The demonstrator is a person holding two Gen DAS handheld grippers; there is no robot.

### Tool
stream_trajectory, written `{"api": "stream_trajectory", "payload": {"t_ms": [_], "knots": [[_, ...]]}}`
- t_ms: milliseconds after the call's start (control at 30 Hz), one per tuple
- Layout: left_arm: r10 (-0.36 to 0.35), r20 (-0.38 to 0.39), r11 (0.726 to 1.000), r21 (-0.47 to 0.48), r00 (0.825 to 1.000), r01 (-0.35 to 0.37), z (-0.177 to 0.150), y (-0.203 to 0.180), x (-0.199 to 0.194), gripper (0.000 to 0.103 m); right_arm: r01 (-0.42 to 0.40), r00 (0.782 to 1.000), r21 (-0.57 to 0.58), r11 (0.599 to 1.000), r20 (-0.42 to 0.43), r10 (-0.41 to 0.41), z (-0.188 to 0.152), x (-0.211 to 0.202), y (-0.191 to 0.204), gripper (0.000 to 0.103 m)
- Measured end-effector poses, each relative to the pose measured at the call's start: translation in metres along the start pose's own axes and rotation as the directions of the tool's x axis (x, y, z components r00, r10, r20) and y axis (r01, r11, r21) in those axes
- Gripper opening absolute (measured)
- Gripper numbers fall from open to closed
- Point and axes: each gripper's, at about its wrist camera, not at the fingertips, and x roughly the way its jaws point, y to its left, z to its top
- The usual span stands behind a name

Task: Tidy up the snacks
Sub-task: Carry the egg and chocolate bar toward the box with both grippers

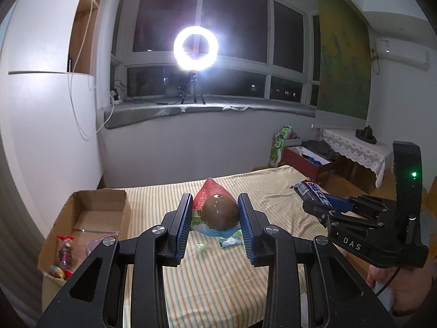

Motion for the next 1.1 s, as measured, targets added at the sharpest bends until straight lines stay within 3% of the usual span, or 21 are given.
{"api": "stream_trajectory", "payload": {"t_ms": [267, 533, 833, 1100], "knots": [[0.007, -0.032, 1.000, -0.018, 0.999, -0.008, -0.012, 0.009, 0.018, 0.032, -0.019, 0.998, -0.014, 1.000, -0.057, 0.018, -0.005, 0.038, 0.014, 0.030], [0.054, -0.050, 0.994, -0.089, 0.997, -0.058, -0.032, 0.057, 0.011, 0.032, -0.113, 0.991, -0.128, 0.985, -0.092, 0.101, 0.006, 0.063, 0.097, 0.030], [0.237, -0.028, 0.952, -0.193, 0.971, -0.238, -0.045, 0.136, -0.052, 0.032, -0.289, 0.957, -0.284, 0.914, -0.064, 0.283, 0.019, 0.044, 0.213, 0.030], [0.334, 0.024, 0.919, -0.231, 0.942, -0.320, -0.039, 0.153, -0.104, 0.032, -0.328, 0.941, -0.342, 0.881, -0.029, 0.338, 0.024, 0.013, 0.237, 0.030]]}}
